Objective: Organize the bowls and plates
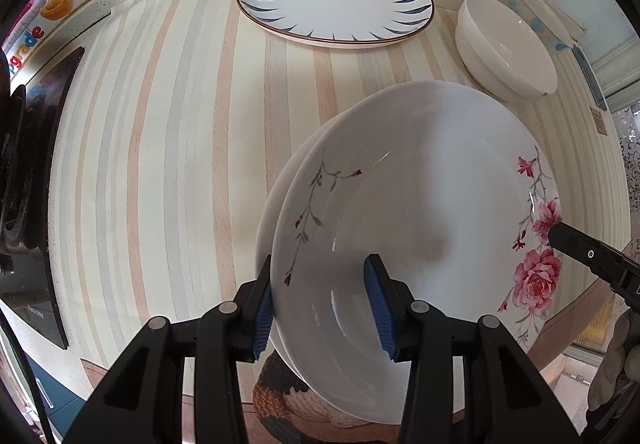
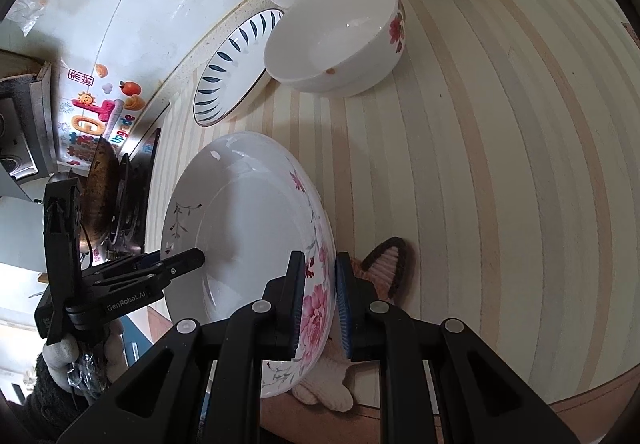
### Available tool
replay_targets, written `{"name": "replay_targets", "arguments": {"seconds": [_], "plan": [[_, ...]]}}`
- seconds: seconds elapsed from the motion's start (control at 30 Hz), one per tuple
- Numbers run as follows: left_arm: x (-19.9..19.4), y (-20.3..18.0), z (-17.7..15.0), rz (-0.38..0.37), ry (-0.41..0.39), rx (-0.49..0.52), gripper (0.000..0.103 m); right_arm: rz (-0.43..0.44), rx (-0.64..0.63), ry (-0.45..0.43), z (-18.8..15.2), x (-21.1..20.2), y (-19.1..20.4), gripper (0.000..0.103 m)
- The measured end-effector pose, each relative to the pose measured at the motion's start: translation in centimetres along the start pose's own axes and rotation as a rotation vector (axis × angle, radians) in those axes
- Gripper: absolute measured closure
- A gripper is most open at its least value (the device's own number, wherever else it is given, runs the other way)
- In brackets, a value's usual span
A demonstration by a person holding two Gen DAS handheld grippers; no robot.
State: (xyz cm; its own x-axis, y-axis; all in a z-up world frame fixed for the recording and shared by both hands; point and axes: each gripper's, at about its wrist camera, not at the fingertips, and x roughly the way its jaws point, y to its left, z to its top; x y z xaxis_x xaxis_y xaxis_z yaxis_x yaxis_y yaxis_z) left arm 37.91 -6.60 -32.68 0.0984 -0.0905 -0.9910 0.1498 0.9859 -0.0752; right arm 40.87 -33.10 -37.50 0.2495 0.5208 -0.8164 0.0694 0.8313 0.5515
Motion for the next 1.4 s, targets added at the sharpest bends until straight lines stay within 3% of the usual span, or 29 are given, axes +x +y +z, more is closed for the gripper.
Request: {"name": "replay_targets", "arguments": {"seconds": [0.43, 0.73, 0.93, 1.17, 1.4], "plan": [[0.6, 2.3, 0.7, -0.077, 0.085, -0.009, 0.063, 0.054, 0.106, 0.074, 0.6, -0.2, -1.1, 0.084], [-0.6, 3.2, 1.0, -0.037, 0.097, 0.017, 0.063, 0.057, 0.106, 0.104, 1.2, -0.6, -1.0, 0.084], [-3.4, 5.3, 1.8, -0.038, 0.084, -0.004, 0.063, 0.055, 0.108, 0.101, 2.1, -1.8, -0.3, 0.084], [-6.4, 8.5, 8.4, -0.036, 0.019, -0.046, 0.063, 0.04, 0.046, 0.025, 7.9, -4.4, 4.9, 0.082], [-3.3, 10.2, 17.7, -0.018, 0.026, -0.09, 0.063, -0.119, -0.064, 0.012, 18.0, -0.3, 11.0, 0.082]]}}
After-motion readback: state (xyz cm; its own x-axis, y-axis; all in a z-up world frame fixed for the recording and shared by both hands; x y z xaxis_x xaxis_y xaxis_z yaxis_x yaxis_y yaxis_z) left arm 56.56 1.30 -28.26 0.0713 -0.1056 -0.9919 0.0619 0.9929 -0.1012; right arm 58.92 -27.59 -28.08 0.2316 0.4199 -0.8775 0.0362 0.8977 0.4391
